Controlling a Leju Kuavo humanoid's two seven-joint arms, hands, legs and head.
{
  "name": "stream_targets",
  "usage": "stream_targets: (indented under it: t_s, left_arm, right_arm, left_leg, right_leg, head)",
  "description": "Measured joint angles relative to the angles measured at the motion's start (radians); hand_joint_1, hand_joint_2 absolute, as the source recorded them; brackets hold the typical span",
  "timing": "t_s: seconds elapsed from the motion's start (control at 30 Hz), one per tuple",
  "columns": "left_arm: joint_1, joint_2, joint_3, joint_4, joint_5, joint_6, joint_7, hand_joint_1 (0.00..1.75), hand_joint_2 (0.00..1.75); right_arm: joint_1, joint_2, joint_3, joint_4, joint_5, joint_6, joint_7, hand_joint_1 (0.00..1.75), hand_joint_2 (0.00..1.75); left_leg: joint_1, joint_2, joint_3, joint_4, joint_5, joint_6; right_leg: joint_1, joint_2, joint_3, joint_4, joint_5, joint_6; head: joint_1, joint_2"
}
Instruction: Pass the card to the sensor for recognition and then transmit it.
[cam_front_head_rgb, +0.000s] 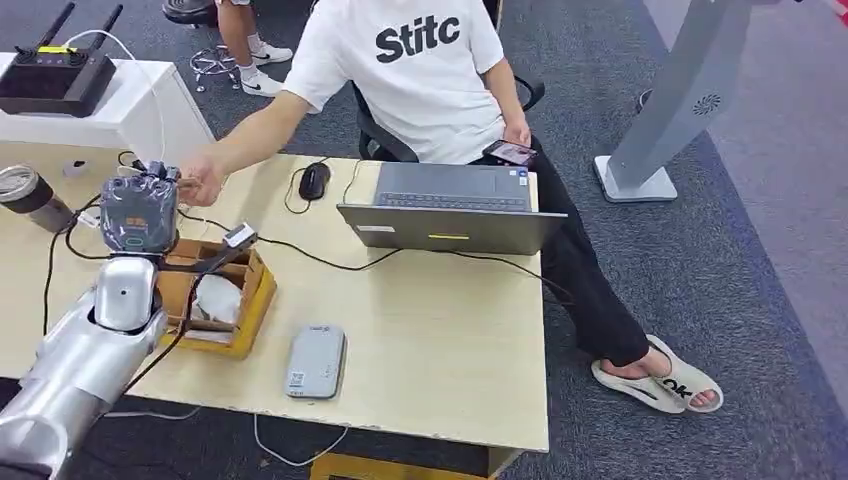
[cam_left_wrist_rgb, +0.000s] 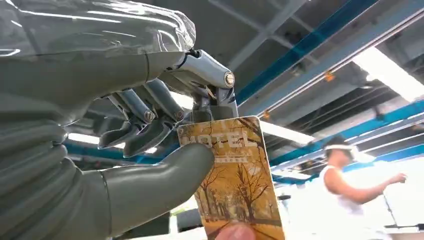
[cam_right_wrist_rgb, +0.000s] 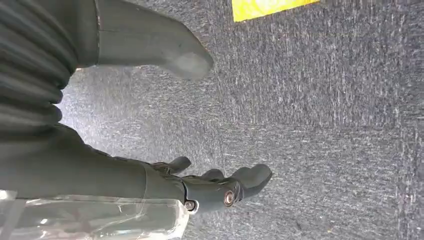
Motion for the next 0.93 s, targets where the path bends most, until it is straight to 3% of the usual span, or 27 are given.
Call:
stream_targets:
  t_s: [0.07,0.1,0.13,0.2,0.23,0.37,0.53,0.57,0.6,0.7,0.73,0.77,0.8,0.93]
  left_arm:
    - [-0.010,-0.005,-0.015,0.002,0.000,0.000,0.001,1.69,1.75]
    - [-0.011,-0.006,-0.019,0.002,0.000,0.000,0.001,0.58,1.75]
    - [-0.014,-0.010,-0.022,0.002,0.000,0.001,0.001,0.00,1.75]
    - [-0.017,-0.012,-0.031,0.004,0.000,0.004,0.003,0.00,1.75]
    - [-0.017,-0.014,-0.034,0.005,0.000,0.016,0.004,0.00,0.00]
    - [-0.018,-0.027,-0.035,0.003,0.000,0.058,0.016,0.00,0.00]
    - [0.018,-0.042,-0.028,-0.082,0.001,0.078,-0.034,0.00,0.00]
    - [0.035,-0.047,-0.014,-0.117,0.005,0.078,-0.077,0.00,0.00]
    - [0.060,-0.061,0.015,-0.174,0.014,0.078,-0.134,0.00,1.75]
    - [0.167,-0.116,0.144,-0.359,0.125,0.081,-0.312,0.00,1.75]
    - [0.202,-0.128,0.166,-0.410,0.157,0.081,-0.337,0.00,1.75]
    - [0.242,-0.149,0.208,-0.488,0.258,0.082,-0.416,0.00,1.75]
    - [0.288,-0.166,0.237,-0.553,0.323,0.083,-0.457,0.00,1.75]
    - [0.536,-0.267,0.378,-0.853,0.525,0.083,-0.668,0.00,1.75]
  right_arm:
    - [0.000,-0.001,0.003,0.002,0.000,0.000,-0.001,0.00,1.75]
    - [0.000,-0.001,0.004,0.003,0.000,0.000,-0.001,0.00,1.75]
    - [0.000,-0.001,0.005,0.004,0.000,0.000,-0.001,0.00,1.75]
    - [0.000,-0.002,0.007,0.005,0.000,0.000,-0.002,0.00,1.75]
    - [0.000,-0.002,0.008,0.005,0.000,0.000,-0.004,0.00,1.75]
    - [0.000,-0.002,0.009,0.008,-0.003,-0.002,-0.004,0.00,1.75]
    - [0.001,-0.002,0.009,0.008,-0.008,-0.002,0.003,0.00,1.75]
    - [0.001,-0.002,0.009,0.009,-0.011,-0.002,0.008,0.00,1.75]
    - [0.002,-0.002,0.009,0.009,-0.013,-0.002,0.013,0.00,1.75]
    - [0.005,0.002,0.009,0.008,-0.034,-0.003,0.018,0.00,1.75]
    - [0.005,0.004,0.009,0.008,-0.037,-0.004,0.019,0.00,1.75]
    - [0.007,0.010,0.006,0.007,-0.048,-0.007,0.021,0.00,1.75]
    - [0.009,0.018,0.003,0.006,-0.056,-0.010,0.025,0.00,1.75]
    - [0.020,0.054,-0.022,-0.017,-0.098,-0.013,0.035,0.00,1.75]
  left_leg:
    - [0.000,0.000,0.000,0.000,0.000,0.000]
    - [0.000,0.000,0.000,0.000,0.000,0.000]
    - [0.000,0.000,0.000,0.000,0.000,0.000]
    - [0.000,0.000,0.000,0.000,-0.001,0.000]
    - [0.000,0.000,0.000,0.000,-0.001,0.000]
    - [0.000,0.000,0.000,0.000,-0.001,0.000]
    - [0.000,0.000,0.000,0.000,-0.001,0.000]
    - [0.000,0.001,0.000,0.000,-0.001,0.000]
    - [-0.001,0.001,0.000,0.000,-0.001,0.000]
    - [-0.002,0.002,0.000,0.000,-0.002,0.001]
    - [-0.002,0.004,0.000,0.000,-0.003,0.001]
    - [-0.003,0.005,0.000,0.000,-0.003,0.002]
    - [-0.003,0.006,0.001,0.000,-0.004,0.002]
    - [-0.003,0.008,0.002,-0.001,-0.008,0.004]
  right_leg:
    - [0.000,0.001,0.000,0.000,0.000,0.000]
    - [0.000,0.001,0.000,0.000,0.000,0.000]
    - [0.000,0.001,-0.001,0.000,0.000,0.000]
    - [0.000,0.001,-0.001,0.000,0.000,0.000]
    - [0.000,0.001,-0.001,0.000,0.000,0.000]
    - [0.000,0.000,-0.001,0.000,0.000,0.000]
    - [0.000,0.000,0.000,0.000,0.000,0.000]
    - [0.000,0.001,0.000,0.000,0.000,0.000]
    - [-0.001,0.001,0.000,0.000,0.000,0.000]
    - [-0.002,0.002,0.000,0.000,0.000,0.000]
    - [-0.002,0.004,0.000,0.000,-0.001,0.001]
    - [-0.002,0.005,0.000,0.000,-0.001,0.001]
    - [-0.002,0.006,0.000,0.000,-0.001,0.001]
    - [-0.003,0.008,0.000,0.000,-0.006,0.001]
  head:
    - [0.000,0.000]
    - [0.000,0.000]
    - [0.000,0.000]
    - [0.000,0.000]
    - [0.000,0.000]
    - [0.000,0.000]
    - [0.000,0.000]
    - [0.000,0.000]
    - [0.000,0.000]
    - [0.001,0.000]
    - [0.001,0.000]
    - [0.001,0.000]
    - [0.001,0.000]
    - [-0.001,0.000]
